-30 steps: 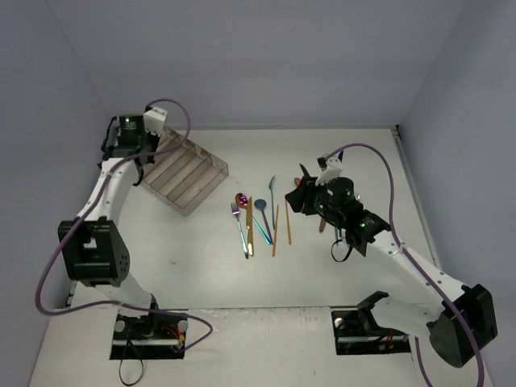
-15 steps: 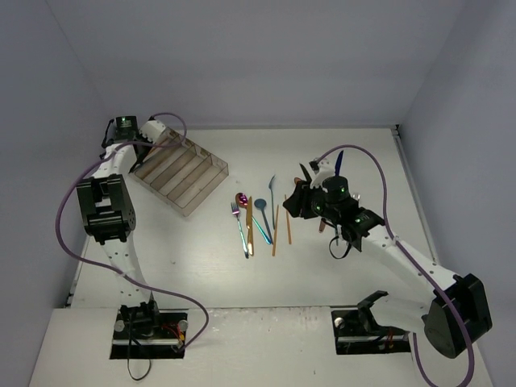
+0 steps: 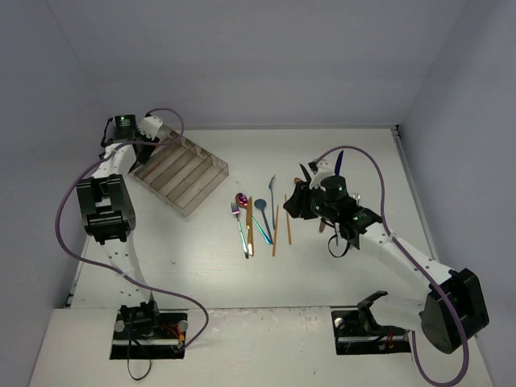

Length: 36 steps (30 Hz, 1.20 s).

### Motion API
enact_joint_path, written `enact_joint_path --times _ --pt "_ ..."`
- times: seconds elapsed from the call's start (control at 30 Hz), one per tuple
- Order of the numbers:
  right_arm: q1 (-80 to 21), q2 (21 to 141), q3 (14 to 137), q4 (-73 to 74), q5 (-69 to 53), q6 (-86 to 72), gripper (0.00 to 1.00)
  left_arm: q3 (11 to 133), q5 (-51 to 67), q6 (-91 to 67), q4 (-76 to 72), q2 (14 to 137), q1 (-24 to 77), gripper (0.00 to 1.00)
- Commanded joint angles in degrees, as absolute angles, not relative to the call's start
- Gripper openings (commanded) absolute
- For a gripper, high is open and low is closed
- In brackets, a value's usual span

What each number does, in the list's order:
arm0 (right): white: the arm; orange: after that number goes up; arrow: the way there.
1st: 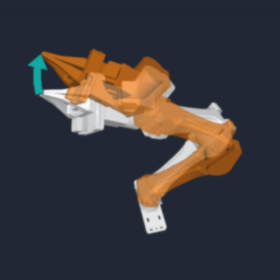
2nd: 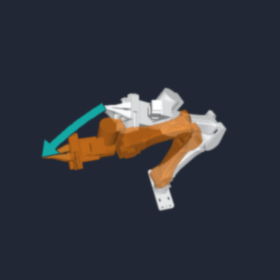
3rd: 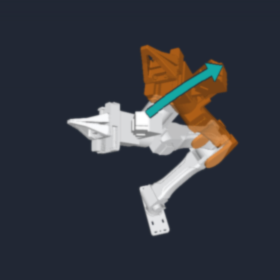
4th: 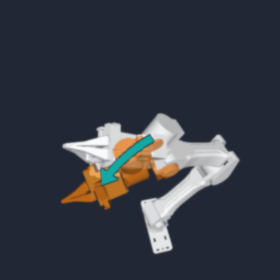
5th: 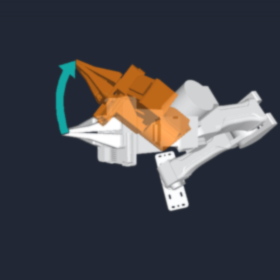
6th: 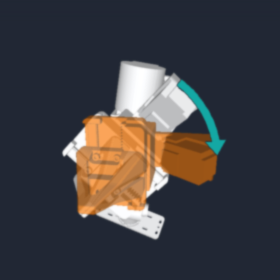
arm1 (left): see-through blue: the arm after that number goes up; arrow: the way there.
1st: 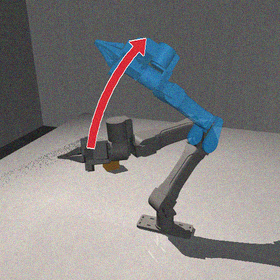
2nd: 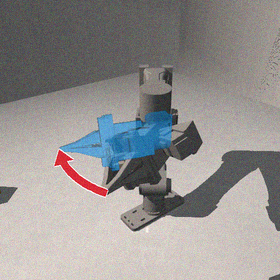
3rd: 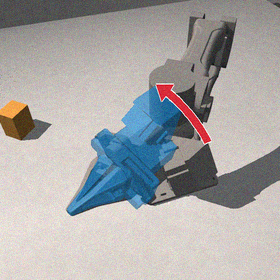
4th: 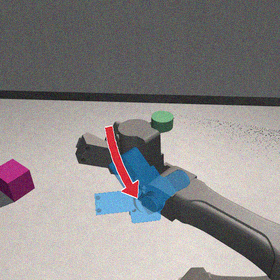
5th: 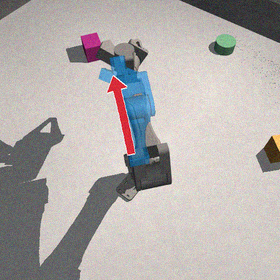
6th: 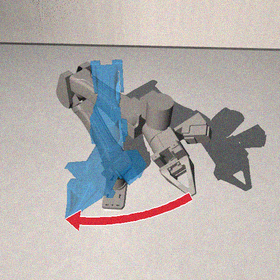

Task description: Sort the eating utensils into containers

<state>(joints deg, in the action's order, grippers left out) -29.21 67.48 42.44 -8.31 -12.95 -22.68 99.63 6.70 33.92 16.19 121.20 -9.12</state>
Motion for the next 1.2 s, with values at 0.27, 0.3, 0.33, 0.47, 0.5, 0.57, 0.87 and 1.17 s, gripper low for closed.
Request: enact_joint_path --times 0.27,0.3,0.33,0.47,0.5,0.57,0.87,1.17 --pt "-25.55 62.94 44.57 -7.8 -5.65 -23.48 0.44 81.64 -6.55 -7.69 12.51 85.5 13.16 0.62" --pt "-24.61 62.68 44.31 -7.71 -5.74 -23.52 0.46 80.04 -7.58 -10.43 12.84 82.55 15.23 0.65" --pt "-23.78 62.4 44.07 -7.61 -5.82 -23.53 0.48 78.24 -8.12 -12.79 13.21 79.66 17.56 0.67" --pt "-22.23 61.59 43.39 -7.29 -5.13 -23.23 0.55 70.54 -7.89 -19.57 13.9 71.9 26.26 0.73" --pt "-22.18 61.44 43.18 -7.24 -4.72 -23.38 0.56 69.39 -8.46 -20.82 14.0 71.06 29.52 0.75" --pt "-22.06 60.99 42.71 -7.12 -4.13 -23.99 0.61 67.16 -10.63 -23.64 14.23 69.88 34.87 0.77" --pt "-21.97 57.72 41.57 -4.8 -1.47 -24.87 0.68 64.99 -19.97 -36.23 14.87 78.87 48.74 0.77" --pt "-21.77 55.87 39.81 -3.67 -0.18 -24.28 0.68 73.42 -21.78 -43.58 22.47 93.12 51.33 0.72"
